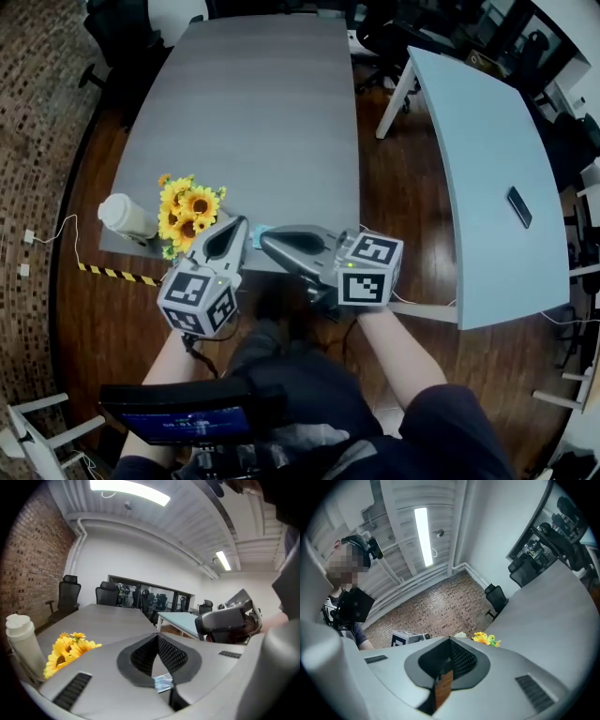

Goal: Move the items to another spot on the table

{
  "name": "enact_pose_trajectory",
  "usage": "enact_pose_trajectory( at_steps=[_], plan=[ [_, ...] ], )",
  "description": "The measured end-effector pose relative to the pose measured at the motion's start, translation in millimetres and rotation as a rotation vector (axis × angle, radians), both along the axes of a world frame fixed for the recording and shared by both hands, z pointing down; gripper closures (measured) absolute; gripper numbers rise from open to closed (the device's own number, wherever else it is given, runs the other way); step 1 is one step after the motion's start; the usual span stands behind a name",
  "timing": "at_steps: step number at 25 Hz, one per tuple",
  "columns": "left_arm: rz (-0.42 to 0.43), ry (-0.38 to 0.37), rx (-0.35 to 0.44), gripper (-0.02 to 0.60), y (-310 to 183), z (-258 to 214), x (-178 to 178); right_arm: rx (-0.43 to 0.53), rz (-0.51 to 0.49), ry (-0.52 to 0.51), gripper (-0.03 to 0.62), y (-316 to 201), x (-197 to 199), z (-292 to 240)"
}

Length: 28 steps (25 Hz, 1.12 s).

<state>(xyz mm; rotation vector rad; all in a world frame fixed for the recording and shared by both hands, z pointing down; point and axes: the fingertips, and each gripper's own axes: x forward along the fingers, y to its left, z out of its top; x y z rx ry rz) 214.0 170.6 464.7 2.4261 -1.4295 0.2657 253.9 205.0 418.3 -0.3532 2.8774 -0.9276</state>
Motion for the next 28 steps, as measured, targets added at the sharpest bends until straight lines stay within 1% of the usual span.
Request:
enact_pose_trajectory(
  at_steps=[2,4,9,12,16,20,24,28],
  plan=[
    [-0.055,0.049,0.015,0.577,14.2,-17.1,-11.9,0.028,-0.009,-0.009,0.617,9.5,-1.9,-12.7],
    [-0.095,0.075,0.027,0.577,30.5,-28.8,-27.5,0.054,-0.014,-0.017,0.617,18.6,-8.4,-23.7],
    [-0.206,0.071,0.098,0.577,69.7,-50.2,-79.9,0.121,-0.057,-0.028,0.617,54.8,-38.3,-47.8],
    [-0.227,0.11,0.129,0.577,93.1,-63.9,-105.8,0.154,-0.062,-0.048,0.617,80.6,-53.7,-63.8],
    [-0.201,0.146,0.161,0.577,135.8,-70.6,-135.8,0.187,-0.036,-0.036,0.617,122.0,-79.1,-71.2],
    [-0.118,0.176,0.165,0.577,192.2,-66.5,-152.7,0.208,0.022,0.02,0.617,179.9,-102.3,-65.8],
    [-0.029,0.17,0.187,0.577,249.8,-70.6,-174.0,0.217,0.089,0.047,0.617,242.4,-130.5,-65.0],
    [0.021,0.204,0.184,0.577,292.8,-81.7,-188.1,0.244,0.105,0.094,0.617,300.1,-154.0,-76.1]
  ],
)
